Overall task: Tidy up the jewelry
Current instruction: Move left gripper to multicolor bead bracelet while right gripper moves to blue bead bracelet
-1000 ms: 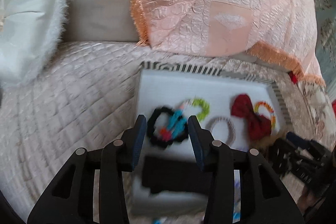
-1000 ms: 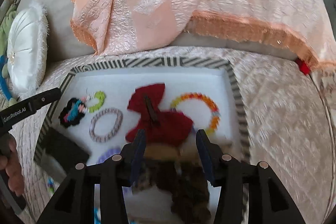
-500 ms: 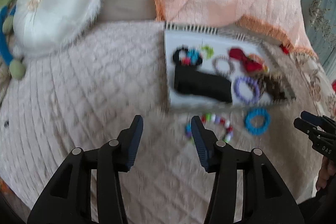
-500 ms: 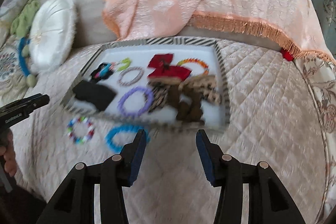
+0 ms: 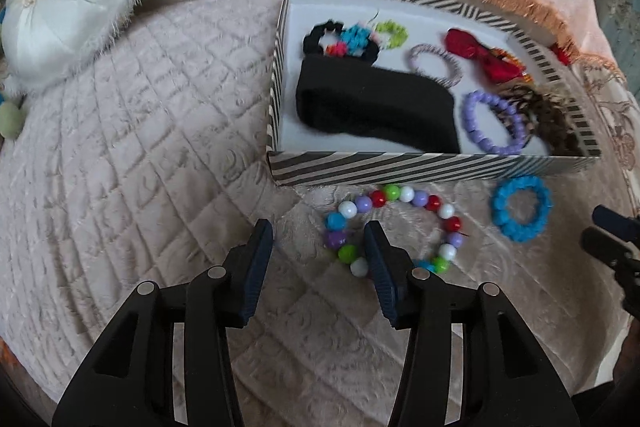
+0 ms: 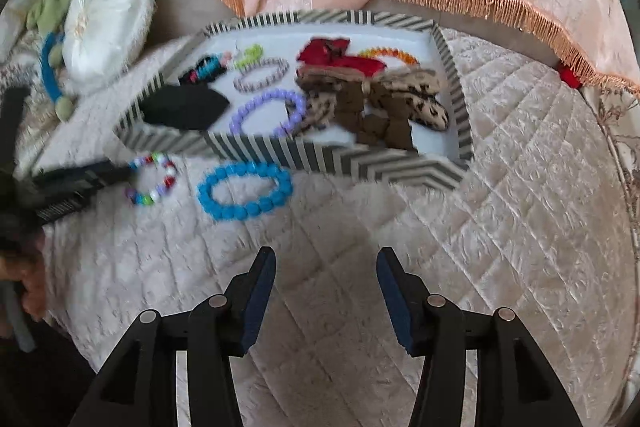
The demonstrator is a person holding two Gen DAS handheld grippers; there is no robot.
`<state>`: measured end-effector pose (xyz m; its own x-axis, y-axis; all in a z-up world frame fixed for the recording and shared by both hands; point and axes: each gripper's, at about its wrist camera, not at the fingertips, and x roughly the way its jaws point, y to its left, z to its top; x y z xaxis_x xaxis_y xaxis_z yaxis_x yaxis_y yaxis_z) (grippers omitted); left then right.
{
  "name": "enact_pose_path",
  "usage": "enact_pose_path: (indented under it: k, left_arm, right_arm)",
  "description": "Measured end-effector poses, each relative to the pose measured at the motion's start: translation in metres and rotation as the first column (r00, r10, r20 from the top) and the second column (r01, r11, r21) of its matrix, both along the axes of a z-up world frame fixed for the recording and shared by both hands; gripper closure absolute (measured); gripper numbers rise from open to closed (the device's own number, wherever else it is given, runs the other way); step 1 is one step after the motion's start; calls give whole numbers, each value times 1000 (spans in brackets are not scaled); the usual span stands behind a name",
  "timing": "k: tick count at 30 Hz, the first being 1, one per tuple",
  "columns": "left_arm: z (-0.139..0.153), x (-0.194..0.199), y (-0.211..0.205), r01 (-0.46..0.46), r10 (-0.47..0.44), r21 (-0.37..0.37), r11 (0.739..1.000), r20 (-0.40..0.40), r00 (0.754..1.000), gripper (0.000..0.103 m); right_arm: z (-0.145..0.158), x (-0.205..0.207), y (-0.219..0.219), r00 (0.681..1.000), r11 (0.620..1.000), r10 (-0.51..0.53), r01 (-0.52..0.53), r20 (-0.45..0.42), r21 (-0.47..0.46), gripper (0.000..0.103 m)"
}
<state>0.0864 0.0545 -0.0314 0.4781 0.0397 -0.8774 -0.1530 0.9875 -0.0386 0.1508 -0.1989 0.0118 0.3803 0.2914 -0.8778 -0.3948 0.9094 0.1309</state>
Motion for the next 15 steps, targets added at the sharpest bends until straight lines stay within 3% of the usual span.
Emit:
enact_pose_path:
  k: [6, 8, 10, 13, 15]
  left_arm:
    - [-4, 1, -8, 15, -16, 52, 999, 6, 1000, 58]
    - [-4, -1, -12, 43, -43, 52, 998, 7, 999, 70]
    - [-5, -3, -20, 72, -72, 61, 996, 6, 997, 89]
    - [-5, -7, -28, 92, -94, 91, 992, 10, 996, 94]
    - [-2, -9, -25, 91, -93, 60, 994, 16, 996, 95]
  right_arm:
    - [-7, 16, 23, 1000, 997, 20, -20, 8, 70, 53]
    - [-13, 20, 33, 1000, 998, 23, -24, 9, 65, 53]
    - [-20, 26, 43, 1000, 999, 26, -27, 13, 41, 55]
    - [-29, 31, 57, 999, 999, 33, -33, 37, -16, 55]
    - [-32, 31, 62, 997, 998, 47, -44, 58, -49, 55]
